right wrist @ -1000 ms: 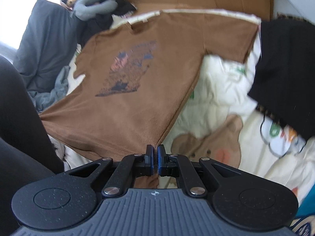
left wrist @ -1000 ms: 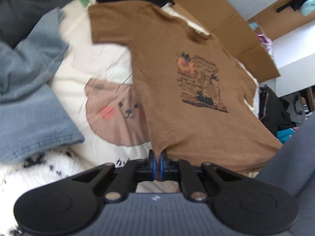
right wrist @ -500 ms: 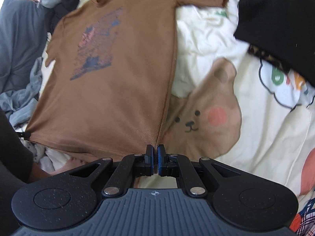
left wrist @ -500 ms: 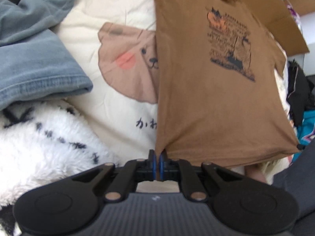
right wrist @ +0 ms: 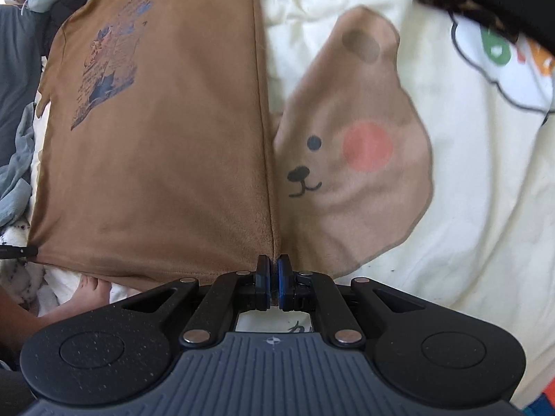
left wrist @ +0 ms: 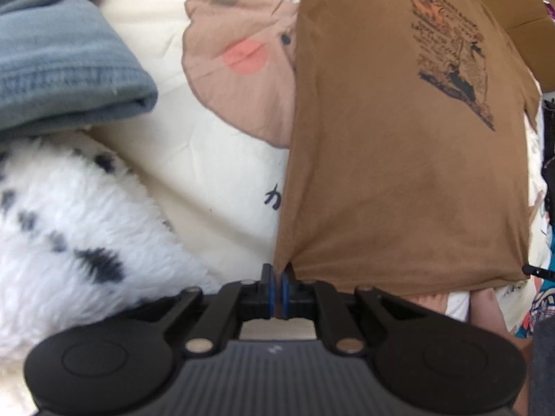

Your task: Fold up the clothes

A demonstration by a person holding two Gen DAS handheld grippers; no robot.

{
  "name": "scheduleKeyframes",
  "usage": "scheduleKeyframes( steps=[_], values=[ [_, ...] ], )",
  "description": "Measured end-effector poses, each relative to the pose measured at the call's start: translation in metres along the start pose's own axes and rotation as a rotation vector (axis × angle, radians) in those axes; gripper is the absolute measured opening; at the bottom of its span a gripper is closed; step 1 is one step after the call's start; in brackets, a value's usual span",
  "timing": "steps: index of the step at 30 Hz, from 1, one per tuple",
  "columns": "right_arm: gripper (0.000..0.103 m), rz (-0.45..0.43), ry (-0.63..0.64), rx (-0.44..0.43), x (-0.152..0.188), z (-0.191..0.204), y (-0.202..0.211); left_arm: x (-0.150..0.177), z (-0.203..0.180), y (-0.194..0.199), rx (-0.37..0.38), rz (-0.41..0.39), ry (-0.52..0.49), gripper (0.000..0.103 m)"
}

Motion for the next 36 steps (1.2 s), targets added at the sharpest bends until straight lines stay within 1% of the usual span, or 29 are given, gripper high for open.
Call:
scheduleKeyframes(
  steps=[1, 2, 5, 7, 8, 9, 11, 13, 14, 15, 17, 18, 20, 21, 25, 28, 31, 32, 35, 36],
  values=[
    [0.002, 0.002, -0.009, -0.009, 0.002, -0.001, -0.002, 0.001, 0.000, 0.000, -0.003, 0.002, 0.002, 0.004],
    [0.005, 0.004, -0.018, -0.018, 0.004, -0.001, -0.005, 0.001, 0.000, 0.001, -0.004, 0.003, 0.004, 0.004],
    [0.006, 0.008, -0.037, -0.051, 0.007, -0.004, -0.009, 0.001, 0.000, 0.003, -0.005, 0.006, 0.011, 0.004],
    [0.016, 0.008, -0.041, -0.065, 0.006, -0.006, -0.011, 0.000, 0.001, 0.003, -0.010, 0.011, 0.012, 0.004],
    [0.025, 0.007, -0.043, -0.068, 0.005, -0.007, -0.011, 0.000, 0.001, 0.003, -0.013, 0.014, 0.013, 0.004],
    [0.029, 0.006, -0.044, -0.072, 0.004, -0.009, -0.012, -0.001, 0.001, 0.002, -0.017, 0.016, 0.014, 0.004],
    [0.030, 0.022, -0.033, -0.063, 0.002, -0.010, -0.018, -0.002, 0.001, 0.001, -0.024, 0.019, 0.015, 0.004],
    [0.029, 0.043, 0.002, -0.045, 0.003, -0.007, -0.024, -0.002, 0.001, 0.003, -0.032, 0.024, 0.015, 0.004],
    [0.020, 0.053, 0.022, -0.034, 0.004, -0.005, -0.026, -0.002, 0.001, 0.004, -0.030, 0.027, 0.016, 0.004],
    [0.003, 0.063, 0.043, -0.027, 0.004, -0.003, -0.028, -0.002, 0.001, 0.005, -0.028, 0.031, 0.018, 0.004],
    [0.002, 0.072, 0.075, -0.023, 0.004, 0.001, -0.024, -0.003, 0.002, 0.012, -0.015, 0.036, 0.018, 0.004],
    [0.002, 0.063, 0.079, -0.024, 0.003, 0.001, -0.018, -0.005, 0.004, 0.018, -0.003, 0.027, 0.024, 0.004],
    [0.002, 0.032, 0.063, -0.031, 0.000, -0.004, -0.005, -0.012, 0.014, 0.029, 0.035, -0.013, 0.076, 0.004],
    [0.001, 0.016, 0.048, -0.039, -0.002, -0.008, 0.002, -0.014, 0.017, 0.031, 0.038, -0.009, 0.081, 0.004],
    [0.001, 0.024, 0.034, -0.052, -0.002, -0.012, 0.015, -0.015, 0.010, 0.036, 0.003, 0.028, 0.006, 0.004],
    [0.001, 0.041, 0.052, -0.054, -0.003, -0.008, 0.021, -0.016, 0.011, 0.045, -0.017, 0.024, 0.000, 0.004],
    [0.001, 0.042, 0.028, -0.095, -0.005, -0.002, 0.027, -0.015, 0.015, 0.051, -0.020, 0.037, 0.021, 0.004],
    [0.001, 0.045, 0.042, -0.090, -0.005, 0.001, 0.028, -0.015, 0.012, 0.052, -0.036, 0.046, -0.004, 0.004],
    [0.001, 0.081, 0.155, -0.017, 0.000, 0.013, 0.024, -0.011, -0.001, 0.048, -0.104, 0.073, -0.123, 0.004],
    [0.001, 0.085, 0.166, -0.011, 0.000, 0.016, 0.023, -0.010, -0.002, 0.047, -0.114, 0.076, -0.131, 0.004]
  ],
)
Point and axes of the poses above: each gripper's, at about its wrist camera, not at the fingertips, and y roughly against the way its jaws point, z to its left, x to its underside, the point moved 5 cm from there along -y, roughly the way its jaws point
